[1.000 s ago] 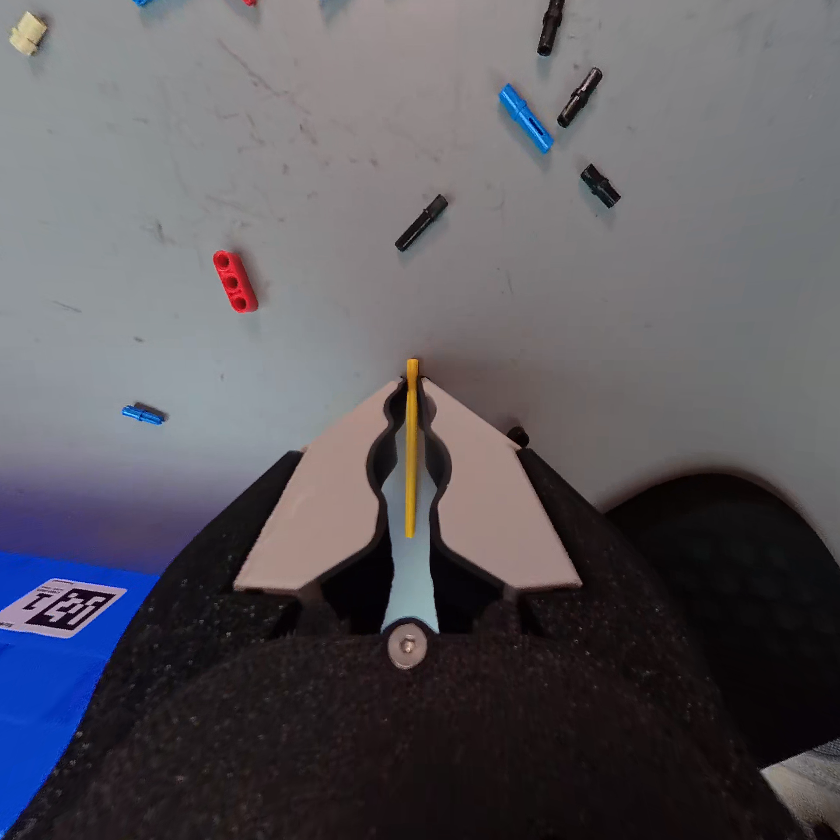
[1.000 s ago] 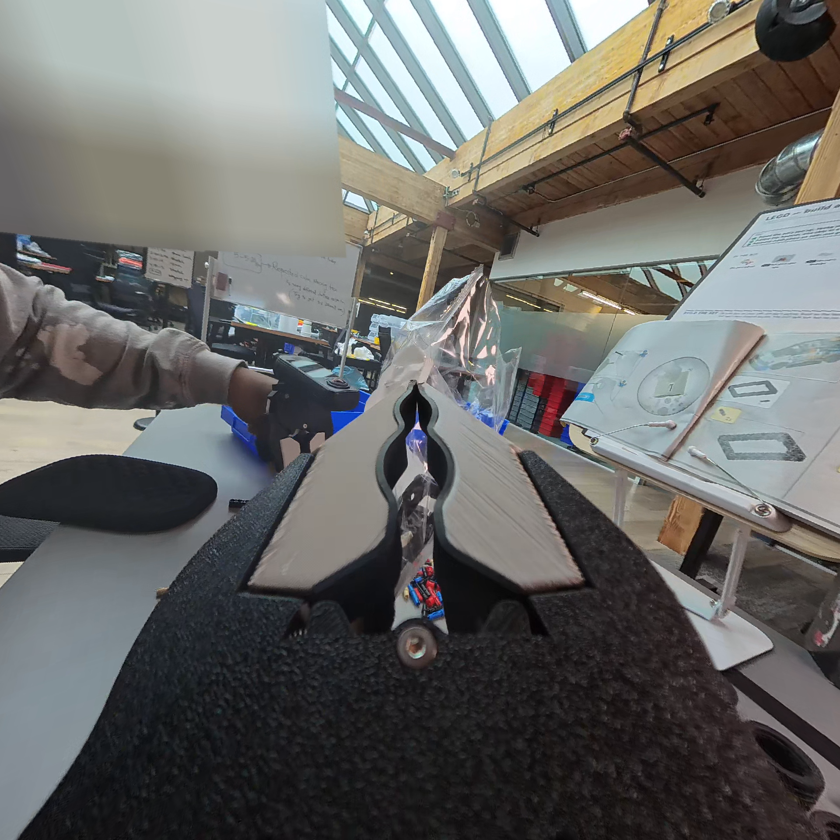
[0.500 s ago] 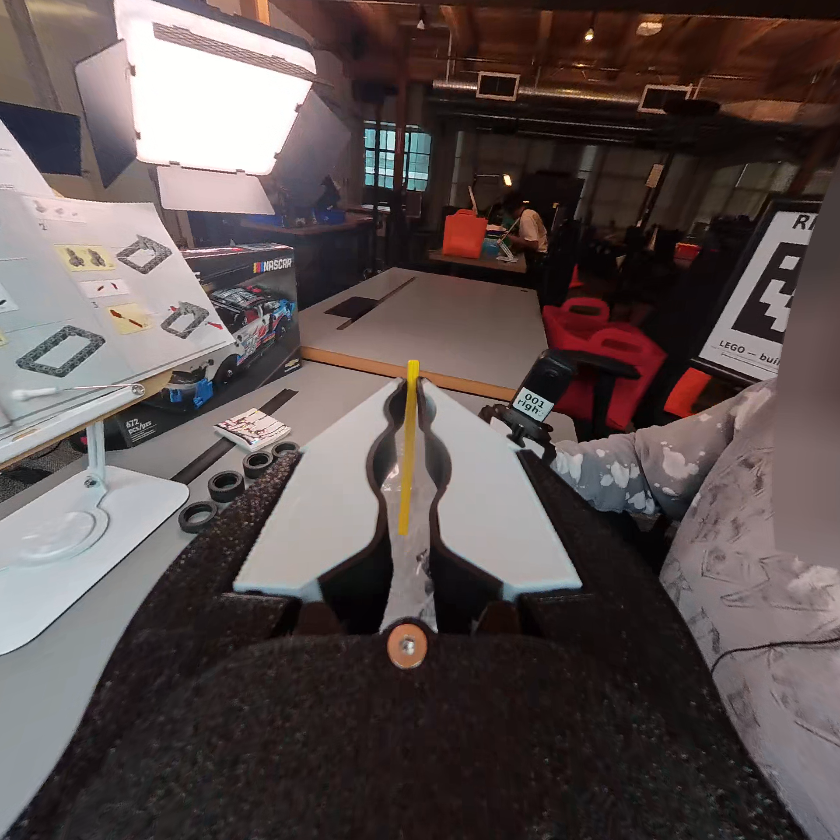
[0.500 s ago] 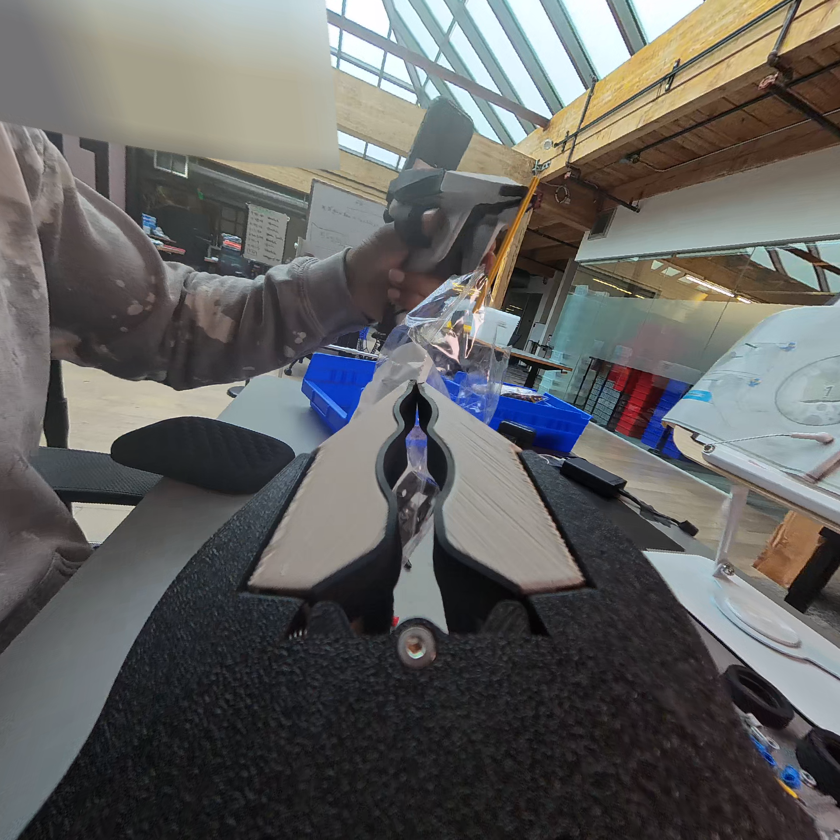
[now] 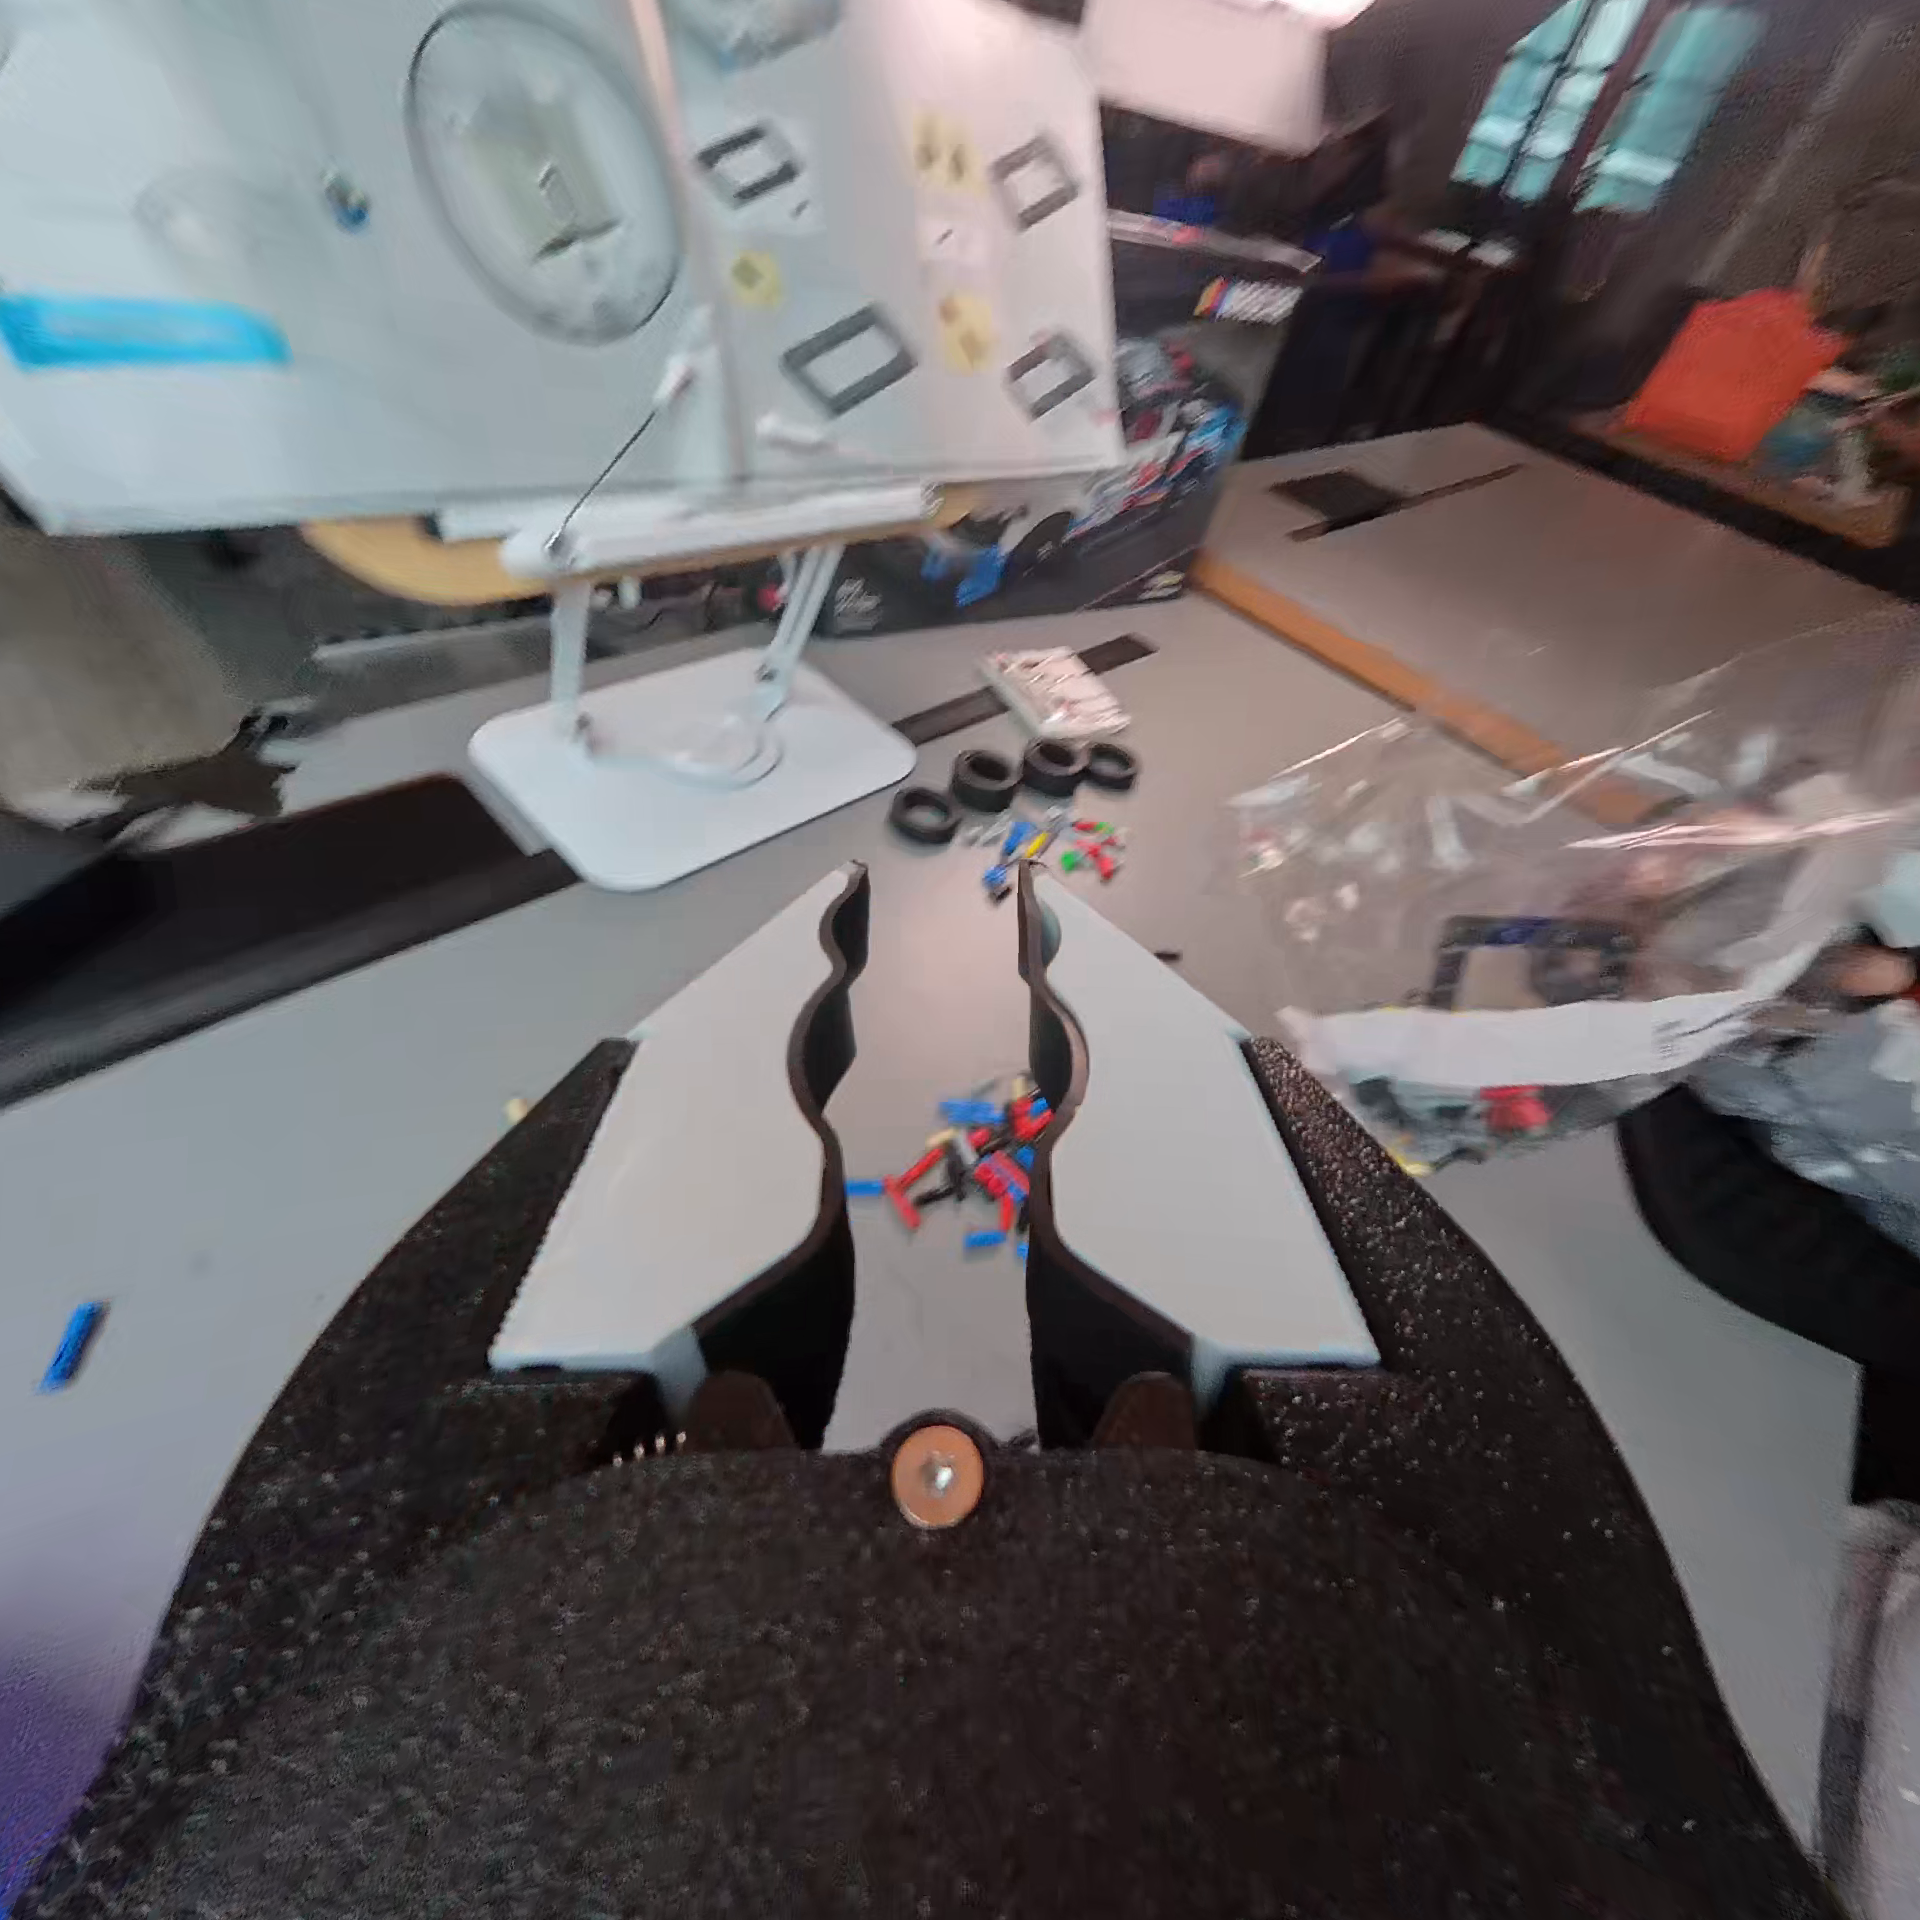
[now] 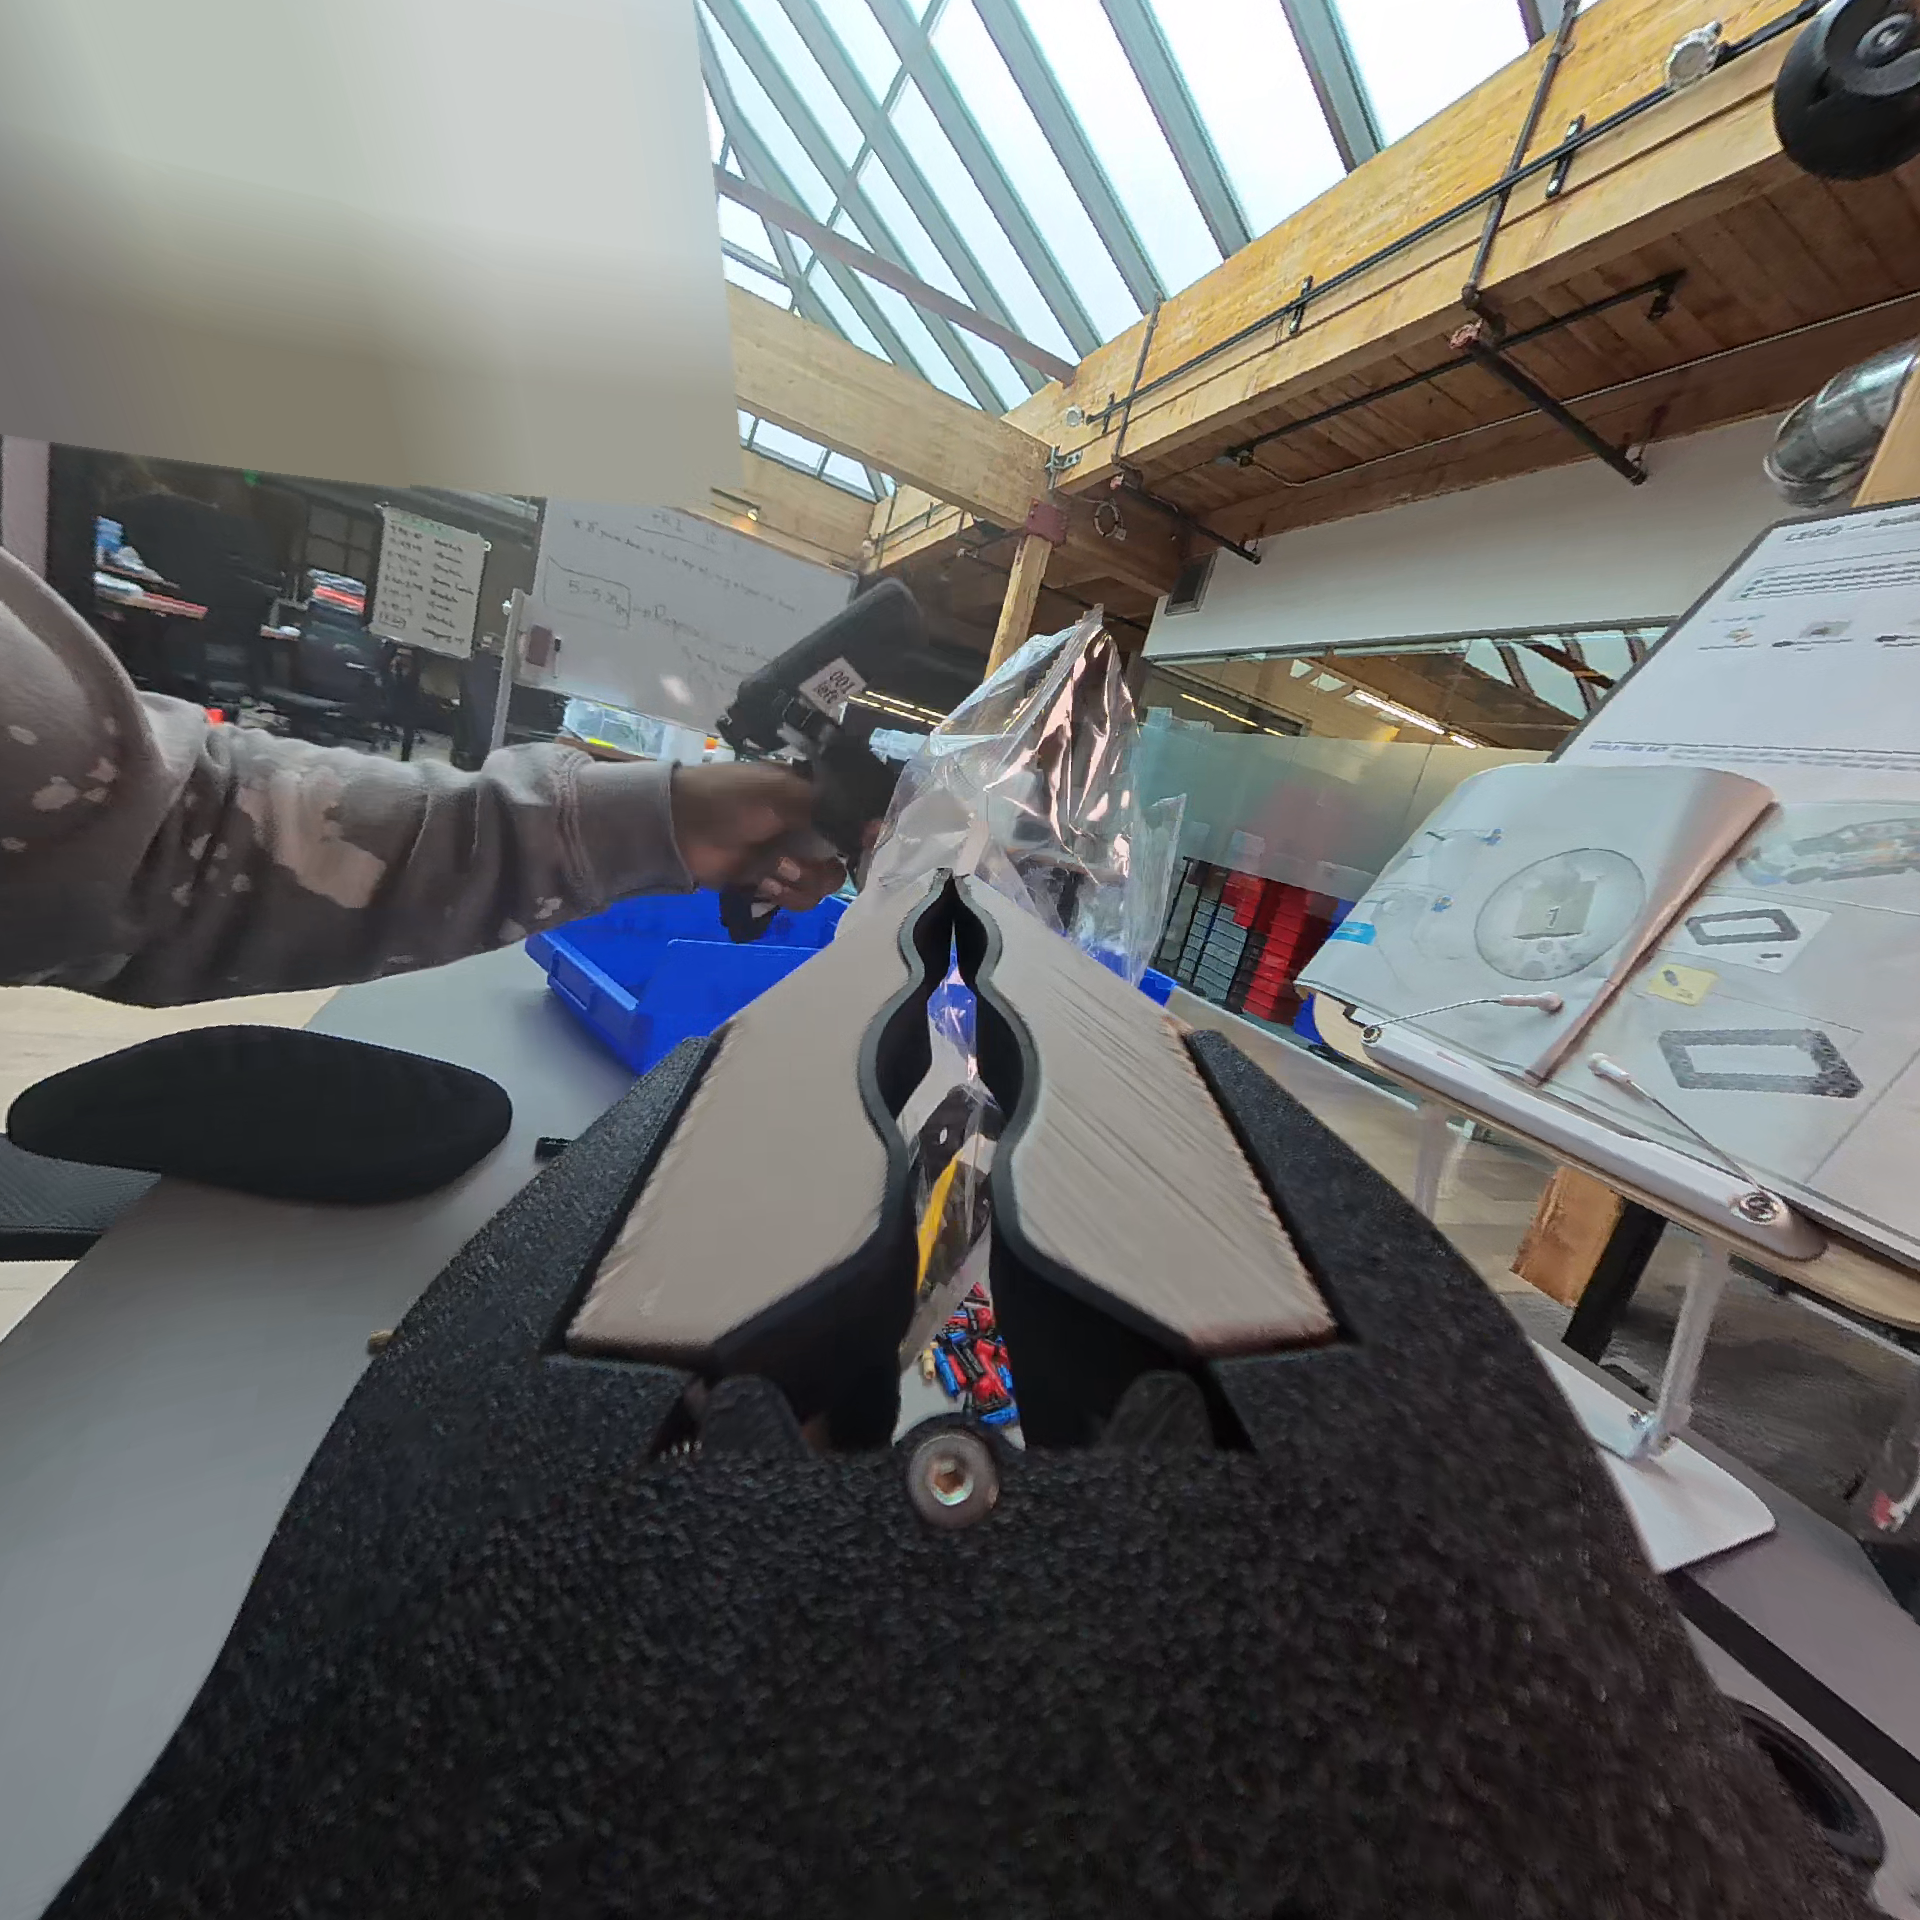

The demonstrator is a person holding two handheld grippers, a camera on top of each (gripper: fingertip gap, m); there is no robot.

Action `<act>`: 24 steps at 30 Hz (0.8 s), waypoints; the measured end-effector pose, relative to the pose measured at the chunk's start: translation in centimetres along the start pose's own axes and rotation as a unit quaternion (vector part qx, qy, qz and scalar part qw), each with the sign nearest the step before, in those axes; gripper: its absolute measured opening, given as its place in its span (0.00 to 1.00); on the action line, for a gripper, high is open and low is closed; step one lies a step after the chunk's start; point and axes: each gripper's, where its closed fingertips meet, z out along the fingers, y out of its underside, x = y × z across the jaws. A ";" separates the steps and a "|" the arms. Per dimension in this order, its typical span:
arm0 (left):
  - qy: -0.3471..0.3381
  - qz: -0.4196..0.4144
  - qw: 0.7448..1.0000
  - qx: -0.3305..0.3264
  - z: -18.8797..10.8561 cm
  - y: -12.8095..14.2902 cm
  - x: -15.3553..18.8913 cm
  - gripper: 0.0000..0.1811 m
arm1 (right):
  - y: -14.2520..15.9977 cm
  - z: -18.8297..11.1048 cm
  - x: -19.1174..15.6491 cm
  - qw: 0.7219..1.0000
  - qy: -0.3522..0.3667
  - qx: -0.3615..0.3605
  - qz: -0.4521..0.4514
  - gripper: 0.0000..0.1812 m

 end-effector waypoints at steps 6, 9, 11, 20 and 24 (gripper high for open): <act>-0.162 -0.024 0.975 -0.151 1.8 9.8 -8.7 0.15 | -0.4 -1.0 1.8 0.999 0.040 0.004 -0.002 0.00; -0.099 -0.031 0.960 -0.260 2.0 14.6 -6.6 0.14 | -0.4 -1.4 2.1 0.999 0.046 0.004 -0.003 0.00; -0.096 -0.013 0.944 -0.315 1.3 17.0 -5.9 0.14 | -0.5 -1.5 2.3 0.999 0.048 0.005 0.000 0.00; -0.111 0.069 0.922 -0.364 0.7 19.3 -5.2 0.04 | -0.1 -1.3 1.9 0.999 0.033 0.005 0.012 0.00; 0.039 0.112 0.981 -0.154 2.5 7.5 4.3 0.04 | 0.9 -0.6 -0.4 0.999 -0.029 -0.014 0.028 0.00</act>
